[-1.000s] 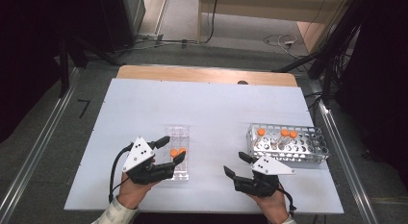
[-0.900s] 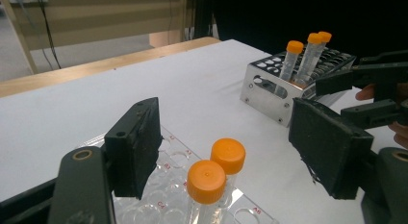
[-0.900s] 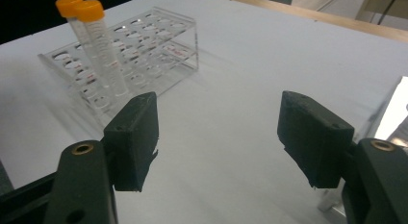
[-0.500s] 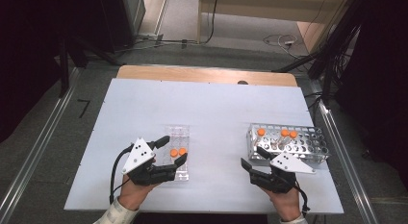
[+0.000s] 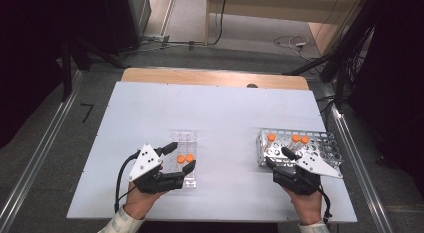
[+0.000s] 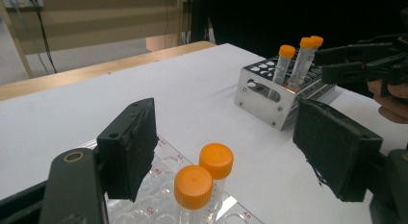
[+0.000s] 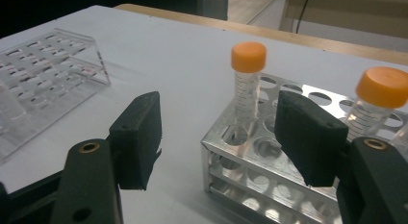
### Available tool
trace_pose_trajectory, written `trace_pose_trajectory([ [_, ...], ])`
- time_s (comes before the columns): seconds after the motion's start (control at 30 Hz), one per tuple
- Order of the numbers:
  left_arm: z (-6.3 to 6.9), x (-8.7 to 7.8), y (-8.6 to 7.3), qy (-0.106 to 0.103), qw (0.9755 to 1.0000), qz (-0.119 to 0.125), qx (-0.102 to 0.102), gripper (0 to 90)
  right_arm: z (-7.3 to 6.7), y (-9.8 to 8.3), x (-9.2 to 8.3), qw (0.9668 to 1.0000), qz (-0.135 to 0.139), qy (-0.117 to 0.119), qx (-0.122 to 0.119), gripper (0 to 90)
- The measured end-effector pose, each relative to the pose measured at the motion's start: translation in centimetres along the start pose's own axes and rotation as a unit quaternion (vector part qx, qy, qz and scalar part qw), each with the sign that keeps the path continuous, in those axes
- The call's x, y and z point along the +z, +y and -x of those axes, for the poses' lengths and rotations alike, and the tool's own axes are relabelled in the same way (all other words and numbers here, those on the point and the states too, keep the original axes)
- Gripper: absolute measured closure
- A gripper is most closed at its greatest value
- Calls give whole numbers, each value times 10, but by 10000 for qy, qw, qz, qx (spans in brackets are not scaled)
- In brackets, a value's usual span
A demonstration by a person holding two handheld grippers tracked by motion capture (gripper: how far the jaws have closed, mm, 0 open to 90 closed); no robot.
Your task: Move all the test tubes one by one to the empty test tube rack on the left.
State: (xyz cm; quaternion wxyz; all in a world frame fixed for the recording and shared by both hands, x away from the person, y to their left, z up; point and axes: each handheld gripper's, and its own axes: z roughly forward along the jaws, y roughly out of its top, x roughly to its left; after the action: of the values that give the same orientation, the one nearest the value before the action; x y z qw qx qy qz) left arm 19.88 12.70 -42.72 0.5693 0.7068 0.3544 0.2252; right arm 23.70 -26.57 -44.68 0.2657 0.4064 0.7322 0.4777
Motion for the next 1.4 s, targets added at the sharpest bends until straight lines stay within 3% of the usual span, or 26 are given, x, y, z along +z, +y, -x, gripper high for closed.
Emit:
trace_pose_trajectory([
  [0.67,-1,-1,0,0,10000,16,-22,236,40,-7,-11,9976,-7,-671,189,392],
  [1.03,0,0,0,-4,10000,-6,-25,236,60,-13,-11,9914,-36,-1255,364,552],
  [1.2,0,0,-1,-13,10000,-10,-18,237,65,-13,-6,9897,-73,-1359,439,611],
  [1.4,0,1,-2,-26,10000,-37,-24,237,68,-14,2,9899,-147,-1340,440,631],
])
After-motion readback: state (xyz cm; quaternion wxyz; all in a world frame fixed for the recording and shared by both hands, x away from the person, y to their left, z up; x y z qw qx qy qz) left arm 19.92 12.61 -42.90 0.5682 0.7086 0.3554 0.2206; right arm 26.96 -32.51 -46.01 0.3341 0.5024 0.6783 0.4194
